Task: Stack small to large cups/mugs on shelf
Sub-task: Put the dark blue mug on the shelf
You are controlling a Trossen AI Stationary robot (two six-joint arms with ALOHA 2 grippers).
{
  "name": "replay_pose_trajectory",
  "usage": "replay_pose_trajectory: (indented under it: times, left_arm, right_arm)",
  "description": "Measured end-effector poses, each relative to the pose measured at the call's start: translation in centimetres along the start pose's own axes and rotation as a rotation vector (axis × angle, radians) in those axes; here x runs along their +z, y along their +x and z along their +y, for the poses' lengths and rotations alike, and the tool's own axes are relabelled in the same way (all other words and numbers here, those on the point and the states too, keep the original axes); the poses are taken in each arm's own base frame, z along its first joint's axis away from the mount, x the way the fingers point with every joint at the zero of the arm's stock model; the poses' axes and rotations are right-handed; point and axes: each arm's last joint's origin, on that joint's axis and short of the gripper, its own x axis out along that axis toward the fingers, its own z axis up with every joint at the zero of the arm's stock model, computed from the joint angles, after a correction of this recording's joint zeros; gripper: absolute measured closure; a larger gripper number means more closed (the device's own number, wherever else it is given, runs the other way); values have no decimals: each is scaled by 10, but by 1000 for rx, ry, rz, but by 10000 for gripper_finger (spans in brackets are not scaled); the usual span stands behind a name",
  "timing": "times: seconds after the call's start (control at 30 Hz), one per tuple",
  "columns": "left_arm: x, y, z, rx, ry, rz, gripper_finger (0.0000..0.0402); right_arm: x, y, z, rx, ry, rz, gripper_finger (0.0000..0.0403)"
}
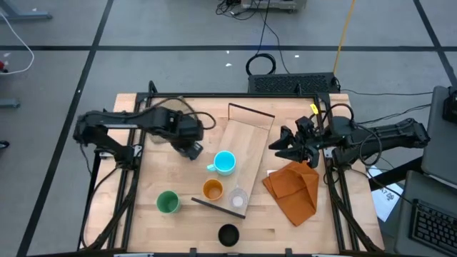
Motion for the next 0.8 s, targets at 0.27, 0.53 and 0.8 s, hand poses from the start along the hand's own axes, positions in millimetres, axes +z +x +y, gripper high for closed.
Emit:
replay_pose_trajectory:
  times: [0.27, 0.53, 0.8]
  left_arm:
    - [19, 20, -1, 54, 9, 16, 314]
    - [25, 26, 11, 88, -4, 59, 314]
    - [28, 66, 36, 107, -94, 201, 314]
  right_arm:
    - [-6, 1, 7, 18, 5, 13, 216]
    - [-6, 2, 7, 1, 6, -2, 216]
    - [-6, 1, 7, -3, 4, -3, 216]
